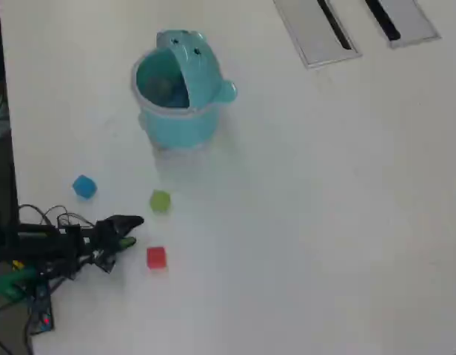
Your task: Grasp RGB lego blocks and put them in the bin one by one.
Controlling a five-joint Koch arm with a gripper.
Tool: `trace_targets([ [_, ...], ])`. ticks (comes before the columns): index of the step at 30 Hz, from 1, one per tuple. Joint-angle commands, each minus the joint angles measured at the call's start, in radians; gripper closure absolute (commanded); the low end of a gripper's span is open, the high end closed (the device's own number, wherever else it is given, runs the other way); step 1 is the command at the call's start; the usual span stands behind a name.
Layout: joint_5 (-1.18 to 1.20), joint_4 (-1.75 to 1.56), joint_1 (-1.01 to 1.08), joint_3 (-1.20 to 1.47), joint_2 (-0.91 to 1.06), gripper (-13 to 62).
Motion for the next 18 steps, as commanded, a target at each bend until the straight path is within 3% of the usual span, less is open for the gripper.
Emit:
trace_targets([
  [1, -0.032, 0.032, 0.008, 0.072, 0.057, 15.5],
  [18, -0.147, -0.179, 0.135, 0.072, 0.060, 15.4],
])
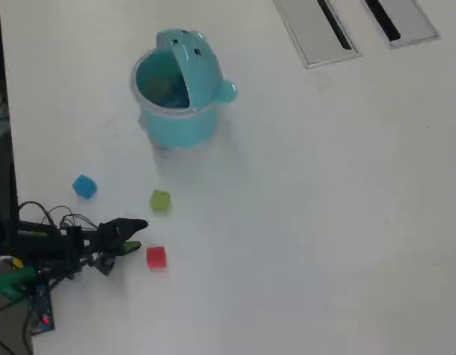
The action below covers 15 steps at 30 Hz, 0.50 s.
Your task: Grasp RGB lego blocks and put them in the bin one by one.
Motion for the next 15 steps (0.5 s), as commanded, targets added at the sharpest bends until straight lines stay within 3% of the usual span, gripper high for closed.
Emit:
trace_targets([
  [1, -0.081, -0.097, 0.023, 0.072, 0.060, 15.4],
  [15, -0.305, -0.615, 0.075, 0.066, 0.060, 15.3],
])
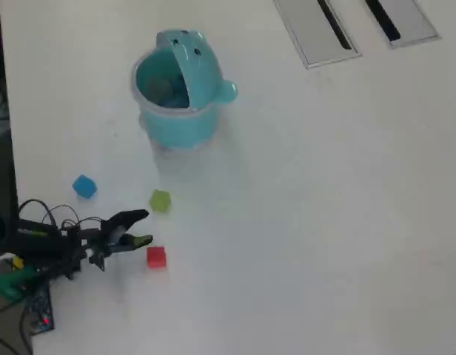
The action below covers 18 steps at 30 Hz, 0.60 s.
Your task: Grasp RGB lego blocks and put them in the bin one by one.
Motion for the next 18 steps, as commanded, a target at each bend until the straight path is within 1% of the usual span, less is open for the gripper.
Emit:
trace_targets([
  [1, -0.141, -0.164, -0.012, 0.067, 0.060, 15.4],
  [4, -0.249, -0.213, -0.023, 0.064, 0.060, 15.6],
  [9, -0.499, -0.230, -0.012, 0.058, 0.060, 15.6],
  [11, -0.612, -0.213, 0.002, 0.058, 0.060, 15.6],
  [18, -0.847, -0.120, 0.011, 0.058, 0.060, 15.6],
])
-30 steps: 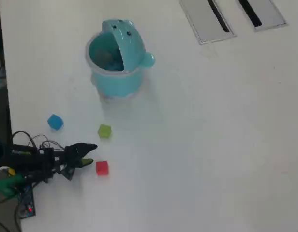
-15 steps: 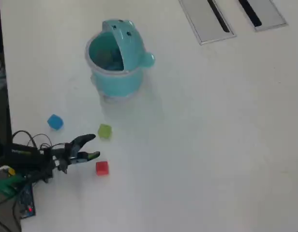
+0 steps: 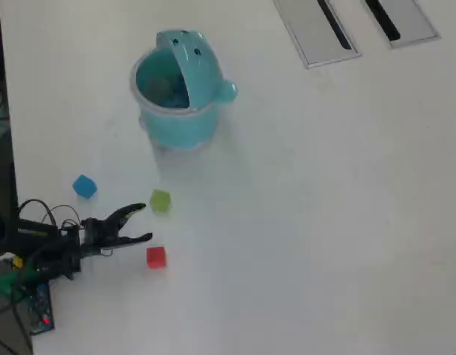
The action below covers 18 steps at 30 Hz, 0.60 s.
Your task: Grasp RGB lego blocks and put them in the bin one by one.
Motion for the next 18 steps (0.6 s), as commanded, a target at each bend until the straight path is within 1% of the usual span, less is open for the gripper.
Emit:
trace_targets([
  [1, -0.107, 0.031, 0.000, 0.058, 0.060, 15.6],
  [4, -0.187, 0.106, 0.015, 0.058, 0.060, 15.6],
  [9, -0.247, 0.189, 0.057, 0.058, 0.060, 15.6],
  [18, -0.298, 0.330, 0.107, 0.020, 0.058, 16.3],
])
